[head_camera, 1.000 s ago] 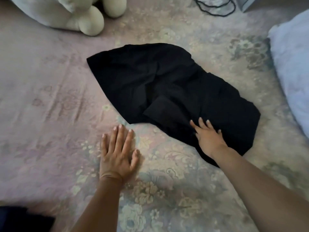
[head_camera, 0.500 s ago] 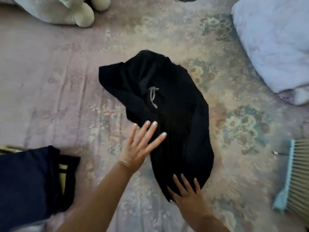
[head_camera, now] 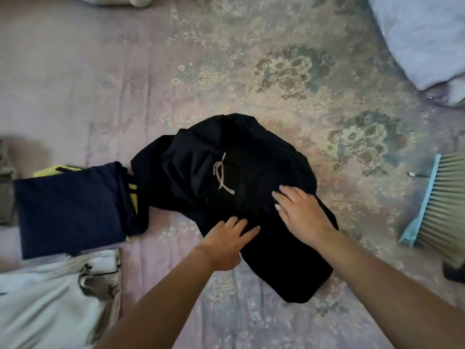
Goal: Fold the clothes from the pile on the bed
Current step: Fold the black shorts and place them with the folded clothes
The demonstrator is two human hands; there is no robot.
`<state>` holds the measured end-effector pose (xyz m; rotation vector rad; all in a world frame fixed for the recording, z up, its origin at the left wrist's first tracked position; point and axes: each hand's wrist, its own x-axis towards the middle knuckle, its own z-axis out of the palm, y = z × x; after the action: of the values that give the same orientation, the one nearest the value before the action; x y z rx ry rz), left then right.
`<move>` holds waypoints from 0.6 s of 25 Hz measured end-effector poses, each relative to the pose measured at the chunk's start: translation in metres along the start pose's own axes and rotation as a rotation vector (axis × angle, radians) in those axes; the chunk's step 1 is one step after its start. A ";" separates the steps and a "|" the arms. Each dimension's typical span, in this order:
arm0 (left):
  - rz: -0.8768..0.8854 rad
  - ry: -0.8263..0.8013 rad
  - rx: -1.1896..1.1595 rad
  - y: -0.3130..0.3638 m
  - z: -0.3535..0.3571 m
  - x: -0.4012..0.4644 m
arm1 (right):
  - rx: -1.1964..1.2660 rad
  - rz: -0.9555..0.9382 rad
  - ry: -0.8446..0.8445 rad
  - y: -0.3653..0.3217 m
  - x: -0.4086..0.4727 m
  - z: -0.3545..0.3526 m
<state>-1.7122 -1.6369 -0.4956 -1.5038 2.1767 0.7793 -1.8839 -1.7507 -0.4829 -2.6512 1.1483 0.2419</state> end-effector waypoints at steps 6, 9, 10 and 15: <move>-0.201 0.370 0.151 -0.067 -0.021 0.026 | -0.349 -0.115 -0.382 0.004 0.071 -0.007; -0.277 0.148 0.161 -0.083 -0.006 0.042 | -0.483 -0.064 -0.526 0.009 0.083 0.004; -0.310 0.110 0.125 -0.084 0.003 0.044 | -0.505 -0.042 -0.540 0.013 0.083 0.011; -0.387 0.195 0.094 -0.076 0.034 0.041 | -0.442 -0.101 -0.160 0.024 0.060 0.020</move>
<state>-1.6555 -1.6653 -0.5634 -1.9364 1.9245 0.4111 -1.8618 -1.8026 -0.5204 -2.9818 0.9990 0.7526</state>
